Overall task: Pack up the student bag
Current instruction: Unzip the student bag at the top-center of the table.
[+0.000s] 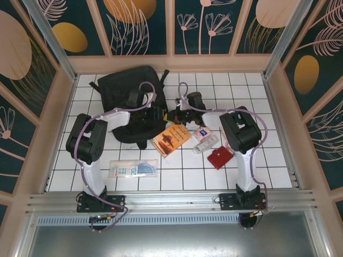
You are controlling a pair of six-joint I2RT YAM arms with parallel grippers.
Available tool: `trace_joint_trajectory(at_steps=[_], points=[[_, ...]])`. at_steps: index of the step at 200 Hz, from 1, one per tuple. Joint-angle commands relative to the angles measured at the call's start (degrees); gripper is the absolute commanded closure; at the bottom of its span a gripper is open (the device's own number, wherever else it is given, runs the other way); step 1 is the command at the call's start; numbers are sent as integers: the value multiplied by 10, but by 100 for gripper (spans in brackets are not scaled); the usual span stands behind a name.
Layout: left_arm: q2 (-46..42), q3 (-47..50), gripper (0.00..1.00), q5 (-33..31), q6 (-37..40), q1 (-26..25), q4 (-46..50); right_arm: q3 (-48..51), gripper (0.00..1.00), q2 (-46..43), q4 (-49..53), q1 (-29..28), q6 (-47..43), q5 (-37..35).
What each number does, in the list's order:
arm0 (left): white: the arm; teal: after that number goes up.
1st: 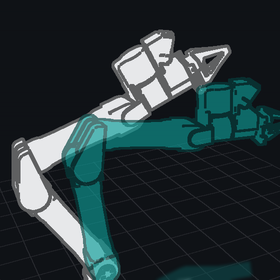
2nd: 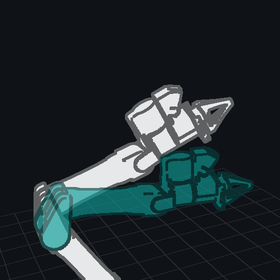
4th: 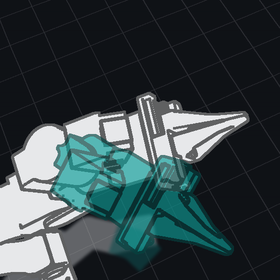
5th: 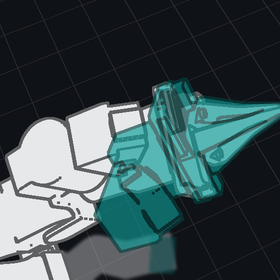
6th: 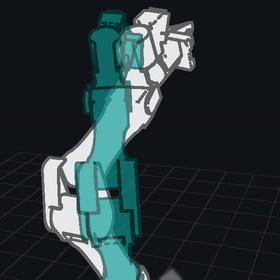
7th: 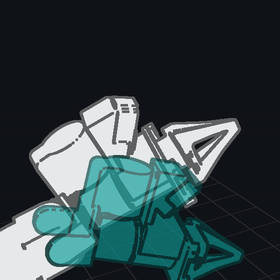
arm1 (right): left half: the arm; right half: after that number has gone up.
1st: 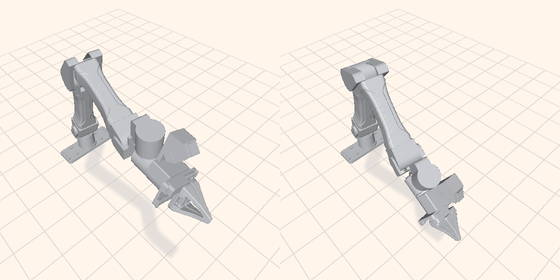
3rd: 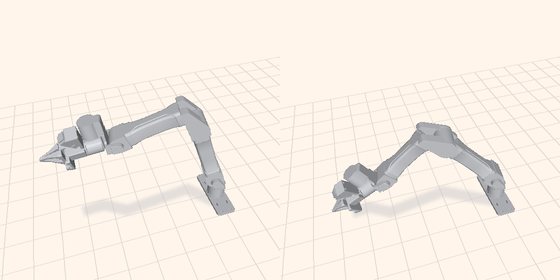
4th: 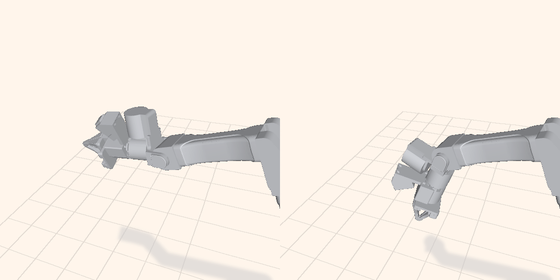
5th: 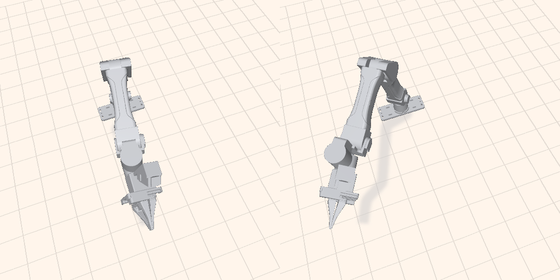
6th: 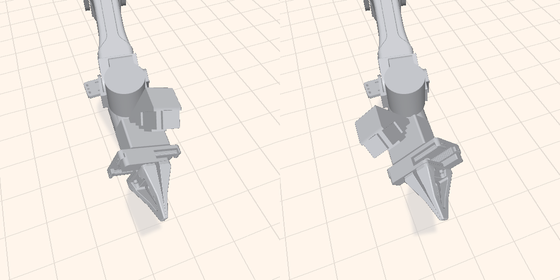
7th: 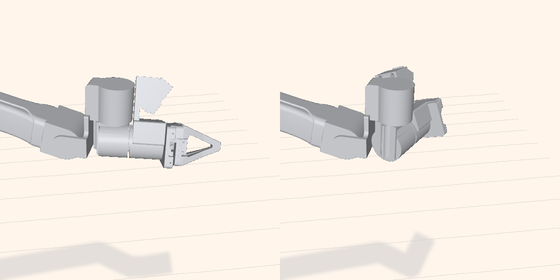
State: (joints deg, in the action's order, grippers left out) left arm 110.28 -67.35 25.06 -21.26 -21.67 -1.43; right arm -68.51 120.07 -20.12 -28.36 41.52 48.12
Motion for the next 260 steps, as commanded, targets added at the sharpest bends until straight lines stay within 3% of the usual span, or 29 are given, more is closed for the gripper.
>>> trace_joint_trajectory(at_steps=[1,54,90,130,135,260], points=[[11,-22,64,-24,37,-1,18,17,100,5,-69,0,10,42],[42,-32,61,61,39,-2,-14,15,100,4,-71,1,9,62],[50,-23,66,109,48,-3,-26,7,100,9,-67,0,13,63],[54,-5,96,161,28,-3,-66,-5,100,14,-66,-1,19,62],[53,-5,100,162,28,-3,-68,-6,100,14,-66,0,19,61],[-40,13,100,87,37,24,-37,45,100,-37,-64,27,32,18]])
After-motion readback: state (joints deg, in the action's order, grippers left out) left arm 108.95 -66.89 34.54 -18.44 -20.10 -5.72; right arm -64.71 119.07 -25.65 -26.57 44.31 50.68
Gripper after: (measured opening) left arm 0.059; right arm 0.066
